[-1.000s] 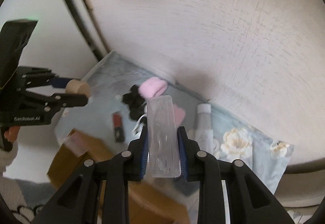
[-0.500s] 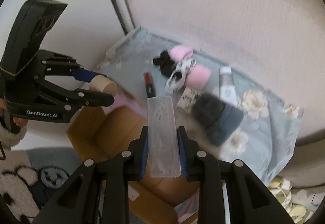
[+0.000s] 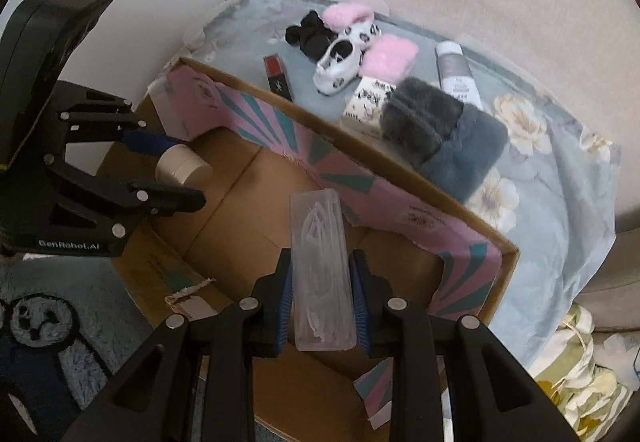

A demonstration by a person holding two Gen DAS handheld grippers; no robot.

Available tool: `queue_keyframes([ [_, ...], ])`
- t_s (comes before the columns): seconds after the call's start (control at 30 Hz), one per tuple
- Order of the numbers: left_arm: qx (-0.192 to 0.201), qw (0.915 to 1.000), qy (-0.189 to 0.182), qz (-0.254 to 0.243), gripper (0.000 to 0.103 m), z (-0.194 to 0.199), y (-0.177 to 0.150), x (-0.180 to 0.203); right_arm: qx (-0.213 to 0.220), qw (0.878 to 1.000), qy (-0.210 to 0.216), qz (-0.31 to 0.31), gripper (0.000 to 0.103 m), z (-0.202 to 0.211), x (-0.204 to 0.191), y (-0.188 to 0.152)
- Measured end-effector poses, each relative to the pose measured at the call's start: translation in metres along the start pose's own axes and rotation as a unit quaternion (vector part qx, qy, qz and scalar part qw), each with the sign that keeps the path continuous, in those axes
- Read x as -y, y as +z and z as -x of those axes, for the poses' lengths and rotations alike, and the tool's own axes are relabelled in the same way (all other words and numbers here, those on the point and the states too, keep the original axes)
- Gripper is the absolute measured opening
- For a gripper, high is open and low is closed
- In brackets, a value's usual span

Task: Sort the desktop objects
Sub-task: 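Carry the tape roll and plastic case into the cardboard box and release both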

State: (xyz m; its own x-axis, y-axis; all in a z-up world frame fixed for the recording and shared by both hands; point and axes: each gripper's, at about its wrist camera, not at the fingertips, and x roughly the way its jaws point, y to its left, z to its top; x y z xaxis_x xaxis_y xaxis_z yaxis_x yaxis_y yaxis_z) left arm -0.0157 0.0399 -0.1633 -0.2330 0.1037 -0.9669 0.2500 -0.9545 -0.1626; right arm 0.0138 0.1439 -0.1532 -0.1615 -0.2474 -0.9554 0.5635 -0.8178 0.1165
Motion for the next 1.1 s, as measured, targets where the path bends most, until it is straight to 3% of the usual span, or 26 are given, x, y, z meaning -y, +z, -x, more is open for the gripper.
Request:
queue_keyframes([
  [0.37,-0.017,0.9997,0.014,0.010,0.037,-0.015,-0.005,-0.001,-0.022,1.000,0.002,0.007,0.025,-0.014,0.000,-0.005],
  [0.5,0.000,0.9998,0.001,0.021,0.040,-0.011,-0.004,0.002,-0.029,0.999,0.008,0.018,0.026,-0.018,-0.003,-0.004],
  [0.57,0.008,0.9995,-0.014,0.026,0.061,-0.008,-0.004,0.003,-0.028,0.999,-0.003,0.026,0.038,-0.018,-0.006,-0.006],
  [0.6,0.010,0.9994,-0.011,0.031,0.092,-0.006,-0.004,0.003,-0.029,0.999,-0.002,0.028,0.054,-0.018,-0.006,-0.006],
  [0.63,0.016,0.9993,-0.004,0.034,0.102,-0.004,-0.004,0.003,-0.029,0.999,0.002,0.027,0.068,-0.018,-0.006,-0.007],
  [0.73,0.029,0.9990,0.000,0.033,0.102,0.001,-0.002,0.002,-0.025,1.000,0.007,0.016,0.083,-0.017,-0.003,-0.009],
  [0.9,0.031,0.9988,0.025,0.028,0.102,0.004,0.001,0.002,-0.018,1.000,0.001,0.011,0.093,-0.015,0.000,-0.009],
  [1.1,0.034,0.9986,0.026,0.032,0.102,0.009,-0.002,0.002,-0.017,1.000,0.010,-0.001,0.094,-0.012,0.005,-0.008],
])
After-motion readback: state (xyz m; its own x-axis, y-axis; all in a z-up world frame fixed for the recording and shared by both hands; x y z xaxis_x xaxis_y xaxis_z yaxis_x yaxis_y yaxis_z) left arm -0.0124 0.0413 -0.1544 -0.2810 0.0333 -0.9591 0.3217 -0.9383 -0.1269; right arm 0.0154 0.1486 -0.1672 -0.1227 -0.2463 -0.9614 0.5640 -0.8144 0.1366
